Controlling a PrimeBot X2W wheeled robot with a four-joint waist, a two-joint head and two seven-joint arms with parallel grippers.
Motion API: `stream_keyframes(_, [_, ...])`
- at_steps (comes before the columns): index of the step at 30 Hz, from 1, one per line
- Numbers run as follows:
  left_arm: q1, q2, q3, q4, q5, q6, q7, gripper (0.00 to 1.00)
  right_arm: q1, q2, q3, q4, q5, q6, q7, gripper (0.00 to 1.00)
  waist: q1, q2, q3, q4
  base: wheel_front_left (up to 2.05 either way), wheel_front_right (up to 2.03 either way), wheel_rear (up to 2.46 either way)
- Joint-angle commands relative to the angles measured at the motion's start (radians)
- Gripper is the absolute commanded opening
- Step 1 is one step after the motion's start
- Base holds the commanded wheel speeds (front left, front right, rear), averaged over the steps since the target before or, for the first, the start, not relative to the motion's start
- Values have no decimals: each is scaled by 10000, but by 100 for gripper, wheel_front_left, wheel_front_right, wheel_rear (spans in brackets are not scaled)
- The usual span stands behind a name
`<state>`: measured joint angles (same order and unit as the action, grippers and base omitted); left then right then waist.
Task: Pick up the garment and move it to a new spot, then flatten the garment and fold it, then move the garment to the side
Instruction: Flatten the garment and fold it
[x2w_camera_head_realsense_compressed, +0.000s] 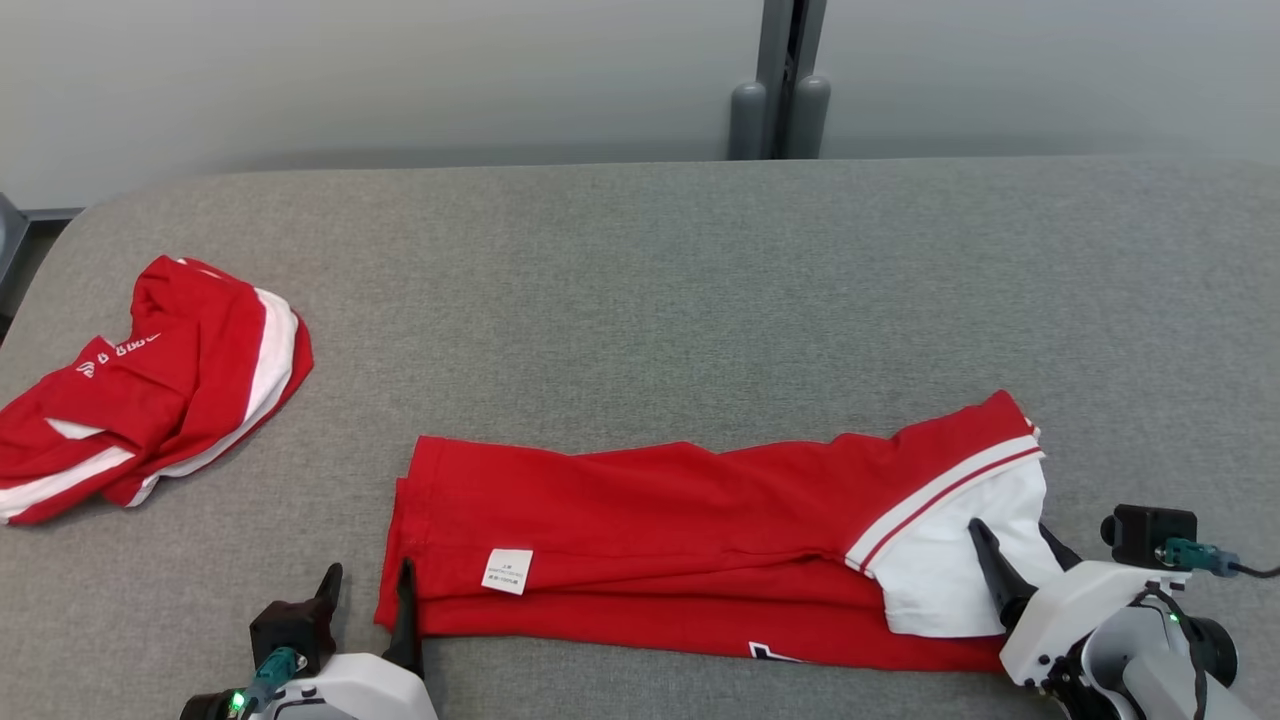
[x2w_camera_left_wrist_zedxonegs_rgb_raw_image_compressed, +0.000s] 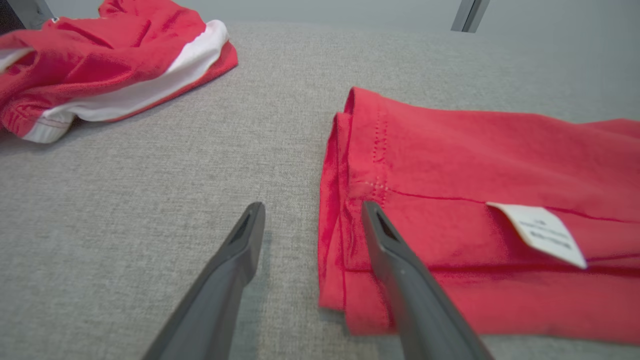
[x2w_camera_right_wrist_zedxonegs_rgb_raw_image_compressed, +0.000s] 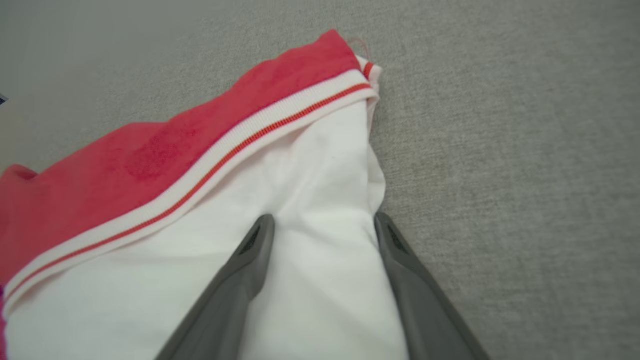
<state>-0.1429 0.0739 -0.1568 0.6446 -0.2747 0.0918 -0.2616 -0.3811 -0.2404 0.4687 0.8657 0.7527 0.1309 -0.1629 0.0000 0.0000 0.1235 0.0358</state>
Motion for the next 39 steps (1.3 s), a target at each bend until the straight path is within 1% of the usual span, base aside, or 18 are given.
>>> stream_keyframes(1, [-182,-26,78,-46,140,-70,-46,100,133,286,232,360,34,0,538,100,0,0,161,210,0,0,0])
stream_keyframes(2, [-215,-47,95,-53,172,-100,-46,100,167,365,360,451,22,9,751,100,0,0,193,258,0,0,0])
stream_keyframes(3, [-236,-66,118,-62,196,-112,-46,100,221,467,430,503,103,10,915,93,0,0,213,289,0,0,0])
stream_keyframes(4, [-236,-66,118,-62,196,-112,-46,100,221,467,430,503,103,10,915,93,0,0,213,289,0,0,0])
stream_keyframes(5, [-259,-75,146,-67,221,-134,-47,100,247,525,490,508,159,12,1032,25,0,0,236,318,0,0,0])
stream_keyframes(6, [-283,-87,175,-71,242,-141,-47,100,259,548,568,494,195,30,1105,0,0,0,250,339,0,0,0])
stream_keyframes(11, [-322,-152,305,-110,401,-232,-47,100,-35,136,154,460,344,-13,76,0,0,0,254,307,0,0,0])
stream_keyframes(14, [-321,-161,318,-135,467,-276,-47,100,-336,-252,-159,527,375,-36,-384,0,0,0,198,225,0,0,0])
stream_keyframes(21, [-308,-198,259,-100,533,-355,-47,100,-966,-1191,-723,462,116,-5,-830,0,0,0,101,60,0,0,0])
stream_keyframes(23, [-309,-207,238,-82,532,-353,-47,100,-1087,-1274,-798,254,123,-5,-879,0,0,0,83,44,0,0,0])
stream_keyframes(25, [-303,-208,207,-61,523,-360,-47,100,-1129,-1203,-675,-138,191,-4,-785,0,0,0,59,45,0,0,0])
stream_keyframes(28, [-268,-207,120,-42,406,-378,-47,100,-947,-958,-267,-1090,461,-4,-460,0,0,0,12,81,0,0,0])
stream_keyframes(29, [-250,-211,10,-47,397,-363,-47,100,-761,-775,92,-1879,733,-2,-202,0,0,0,-24,137,0,0,0])
stream_keyframes(31, [-268,-211,-109,-42,387,-358,-47,100,-563,-602,498,-2646,953,-4,123,0,0,0,-47,240,0,0,0])
stream_keyframes(32, [-268,-211,-109,-42,387,-358,-47,100,-563,-602,498,-2646,953,-4,123,0,0,0,-47,240,0,0,0])
stream_keyframes(33, [-317,-210,-270,-40,336,-376,-47,100,-407,-491,868,-3294,1064,-4,415,0,0,0,-75,387,0,0,0])
stream_keyframes(34, [-341,-213,-375,-49,305,-380,-47,100,-316,-413,1090,-3575,1132,-4,577,0,0,0,-95,481,0,0,0])
stream_keyframes(39, [-442,-211,-836,-81,155,-364,-47,100,-187,166,1827,-4360,1282,-2,1131,0,0,0,-117,1098,0,0,0])
